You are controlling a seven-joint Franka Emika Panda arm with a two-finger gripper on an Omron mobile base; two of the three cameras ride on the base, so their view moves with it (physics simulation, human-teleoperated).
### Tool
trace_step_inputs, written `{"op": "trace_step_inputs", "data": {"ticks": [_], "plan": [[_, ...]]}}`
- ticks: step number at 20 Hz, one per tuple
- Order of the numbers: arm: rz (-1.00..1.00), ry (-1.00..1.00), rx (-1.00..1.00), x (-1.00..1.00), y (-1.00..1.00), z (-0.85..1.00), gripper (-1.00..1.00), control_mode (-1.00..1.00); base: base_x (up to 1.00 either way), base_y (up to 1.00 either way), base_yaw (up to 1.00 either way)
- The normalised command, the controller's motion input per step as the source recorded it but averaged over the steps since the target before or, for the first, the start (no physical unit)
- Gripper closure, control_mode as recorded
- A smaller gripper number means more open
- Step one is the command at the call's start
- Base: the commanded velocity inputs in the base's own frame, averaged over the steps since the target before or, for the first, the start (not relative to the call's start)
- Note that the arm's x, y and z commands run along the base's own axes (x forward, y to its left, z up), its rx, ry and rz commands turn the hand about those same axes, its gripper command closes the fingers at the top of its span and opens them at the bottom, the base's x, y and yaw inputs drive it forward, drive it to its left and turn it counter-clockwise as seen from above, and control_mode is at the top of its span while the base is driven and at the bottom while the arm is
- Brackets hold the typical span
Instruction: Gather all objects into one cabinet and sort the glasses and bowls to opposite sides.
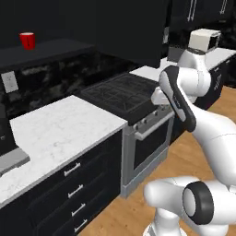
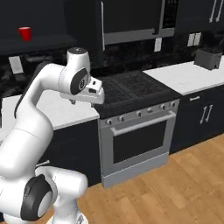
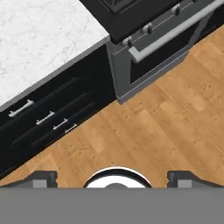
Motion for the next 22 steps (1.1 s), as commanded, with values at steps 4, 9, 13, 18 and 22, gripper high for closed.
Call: {"op": "trace_step_inputs", "data": {"ticks": [4,9,13,18,22], "plan": [[0.0,0.0,0.0,0.0,0.0,0.0,-1.0,1.0,-0.02,0.0,0.68],[0.0,0.0,0.0,0.0,0.0,0.0,-1.0,1.0,0.38,0.0,0.58],[0.0,0.0,0.0,0.0,0.0,0.0,-1.0,1.0,0.76,-0.03,0.51],[0.0,0.0,0.0,0.0,0.0,0.0,-1.0,1.0,0.66,-0.16,0.4],[0.0,0.0,0.0,0.0,0.0,0.0,-1.0,1.0,0.35,-0.09,0.3]]}}
